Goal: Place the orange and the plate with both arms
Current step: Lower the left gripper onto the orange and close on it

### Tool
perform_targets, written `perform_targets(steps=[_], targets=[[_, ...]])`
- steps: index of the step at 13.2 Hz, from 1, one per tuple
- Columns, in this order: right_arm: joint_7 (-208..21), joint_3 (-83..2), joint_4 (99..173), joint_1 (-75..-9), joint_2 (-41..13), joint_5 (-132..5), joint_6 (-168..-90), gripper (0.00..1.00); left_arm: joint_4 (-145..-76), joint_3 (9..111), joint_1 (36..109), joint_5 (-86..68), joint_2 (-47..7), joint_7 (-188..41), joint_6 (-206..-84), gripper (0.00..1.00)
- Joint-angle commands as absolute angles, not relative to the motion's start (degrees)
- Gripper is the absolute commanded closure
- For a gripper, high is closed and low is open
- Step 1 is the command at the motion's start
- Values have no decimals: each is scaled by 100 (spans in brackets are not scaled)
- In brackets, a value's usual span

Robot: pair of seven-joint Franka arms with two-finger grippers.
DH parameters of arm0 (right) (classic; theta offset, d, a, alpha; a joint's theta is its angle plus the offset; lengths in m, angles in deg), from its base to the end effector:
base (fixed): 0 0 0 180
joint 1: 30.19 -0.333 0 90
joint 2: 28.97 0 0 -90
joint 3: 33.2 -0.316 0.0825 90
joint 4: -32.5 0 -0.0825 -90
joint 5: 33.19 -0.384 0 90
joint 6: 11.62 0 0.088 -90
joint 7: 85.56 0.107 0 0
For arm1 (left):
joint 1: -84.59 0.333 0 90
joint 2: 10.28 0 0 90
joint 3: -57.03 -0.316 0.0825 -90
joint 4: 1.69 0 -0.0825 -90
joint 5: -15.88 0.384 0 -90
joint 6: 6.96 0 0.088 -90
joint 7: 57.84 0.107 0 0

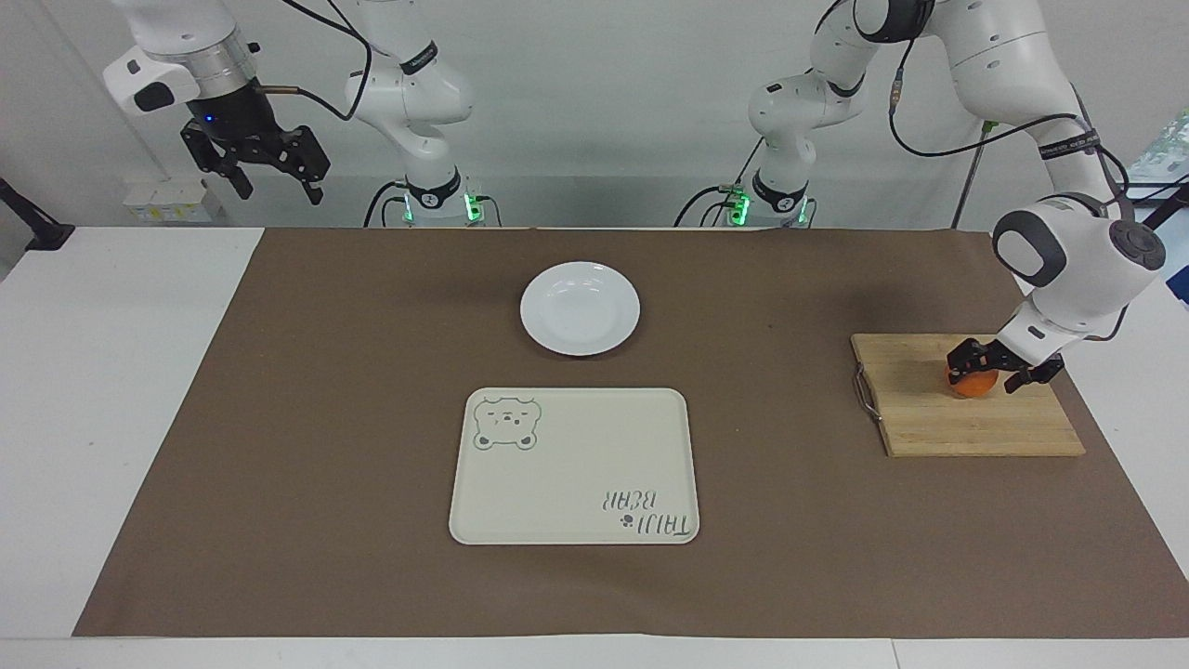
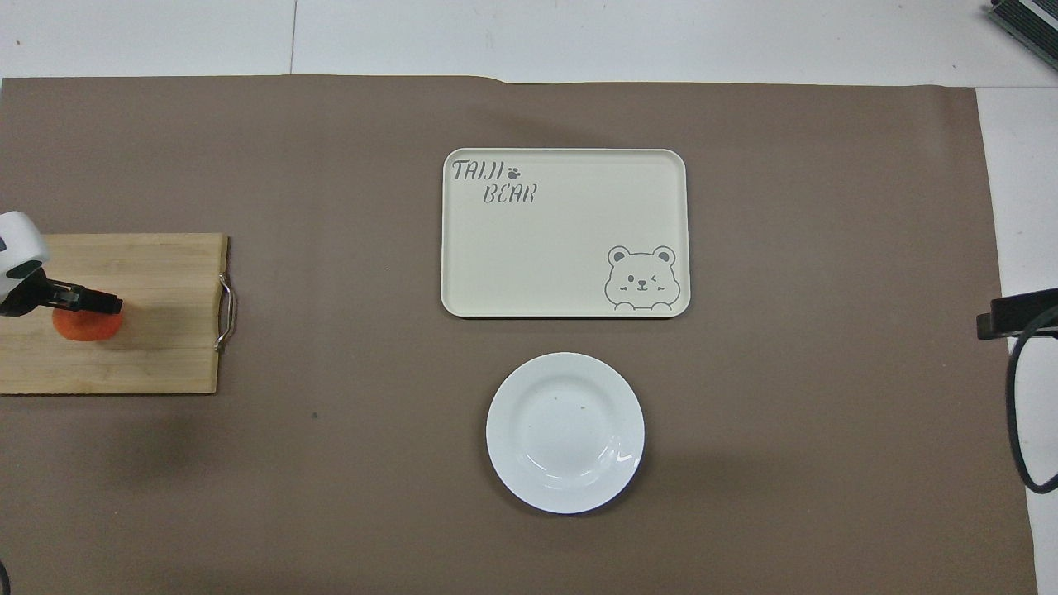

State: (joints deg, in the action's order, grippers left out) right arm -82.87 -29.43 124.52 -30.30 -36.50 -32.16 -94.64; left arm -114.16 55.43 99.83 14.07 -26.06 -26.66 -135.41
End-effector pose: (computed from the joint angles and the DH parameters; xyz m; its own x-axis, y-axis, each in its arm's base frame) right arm 0.4987 -0.0366 0.6667 0.9934 -0.1120 -0.0255 -0.1117 -0.9937 0.0105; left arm 0.5808 0.1742 0.3351 0.9732 -0.2296 0.0119 -0.2297 -0.9732 0.0129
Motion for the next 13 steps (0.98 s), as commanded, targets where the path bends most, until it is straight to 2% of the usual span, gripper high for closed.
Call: perform_targets(steps=[1, 2, 3, 8, 13], targets=[[-8327, -2968, 12355, -2984, -3583, -3267, -9450, 0, -11919, 5589, 10172, 1325, -2233, -2550, -13713, 24], [-8327, -2968, 12355, -2984, -3583, -3267, -9450, 0, -11885, 5589, 10181, 1325, -2224, -2576, -13686, 75], [-8327, -2968, 12355, -2984, -3583, -3267, -9450, 0, -11841, 5589, 10164, 1325, -2206, -2576, -13677, 100], [-8327, -2968, 12355, -2984, -3583, -3267, -9450, 0, -11744, 5642, 9419, 1325, -1618, -2646, -13196, 100], [-8327, -2968, 12355, -2984, -3583, -3267, -9441, 0, -11753, 5677, 7759, 1325, -1468, -3854, -12807, 100]])
